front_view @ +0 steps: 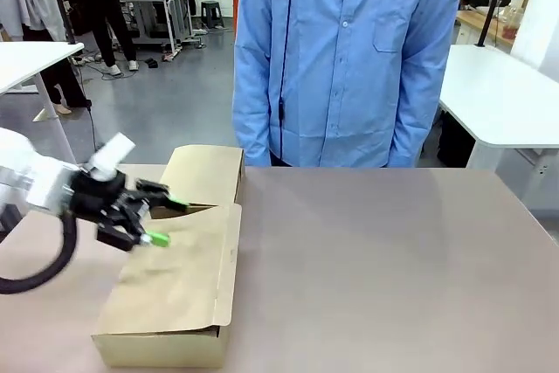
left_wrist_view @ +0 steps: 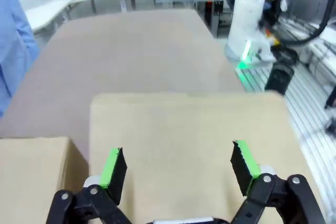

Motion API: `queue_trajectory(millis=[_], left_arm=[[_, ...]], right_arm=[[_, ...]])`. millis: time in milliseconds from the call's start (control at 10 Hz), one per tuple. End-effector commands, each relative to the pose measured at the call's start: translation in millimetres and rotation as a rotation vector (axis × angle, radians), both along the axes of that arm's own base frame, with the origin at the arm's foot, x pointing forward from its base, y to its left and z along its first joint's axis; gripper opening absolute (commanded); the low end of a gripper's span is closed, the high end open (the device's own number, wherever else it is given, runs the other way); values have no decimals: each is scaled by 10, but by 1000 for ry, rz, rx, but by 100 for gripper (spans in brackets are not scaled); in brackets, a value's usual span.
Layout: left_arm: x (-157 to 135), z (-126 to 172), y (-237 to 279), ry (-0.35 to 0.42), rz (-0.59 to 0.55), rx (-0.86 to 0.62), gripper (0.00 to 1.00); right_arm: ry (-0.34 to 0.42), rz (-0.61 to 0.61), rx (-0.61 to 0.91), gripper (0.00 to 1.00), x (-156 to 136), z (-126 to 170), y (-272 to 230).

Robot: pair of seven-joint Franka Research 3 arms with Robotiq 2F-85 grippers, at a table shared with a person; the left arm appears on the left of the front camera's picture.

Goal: Place items inside the box.
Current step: Close the lid of the Mailer Box closest to the robot.

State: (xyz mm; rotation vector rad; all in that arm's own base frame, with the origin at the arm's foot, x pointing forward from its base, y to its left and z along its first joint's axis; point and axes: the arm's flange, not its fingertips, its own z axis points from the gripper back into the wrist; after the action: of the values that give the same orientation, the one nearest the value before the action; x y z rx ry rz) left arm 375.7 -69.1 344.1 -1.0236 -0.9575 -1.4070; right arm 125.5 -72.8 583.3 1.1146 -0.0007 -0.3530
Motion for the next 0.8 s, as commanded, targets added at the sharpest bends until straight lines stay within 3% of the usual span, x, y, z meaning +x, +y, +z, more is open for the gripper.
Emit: queue_trajectory(millis=[0, 100, 400, 500, 600, 700], left_arm=[[-1225, 453, 509, 97, 69, -133, 100], [-1184, 579, 808, 197, 101, -171, 100], [-848, 462, 1712, 757, 274, -120, 100], [-773, 390, 1849, 851, 292, -167, 100], [-707, 289, 1932, 895, 317, -149, 100], [-888, 419, 1899, 704, 280, -127, 100]], right_arm=[[-22, 13, 3, 100, -50, 36, -7], [-22, 13, 3, 100, -50, 36, -7], [-22, 13, 3, 100, -50, 36, -7], [-22, 13, 3, 100, -50, 36, -7], [-22, 13, 3, 100, -50, 36, -7], [-22, 13, 3, 100, -50, 36, -7]])
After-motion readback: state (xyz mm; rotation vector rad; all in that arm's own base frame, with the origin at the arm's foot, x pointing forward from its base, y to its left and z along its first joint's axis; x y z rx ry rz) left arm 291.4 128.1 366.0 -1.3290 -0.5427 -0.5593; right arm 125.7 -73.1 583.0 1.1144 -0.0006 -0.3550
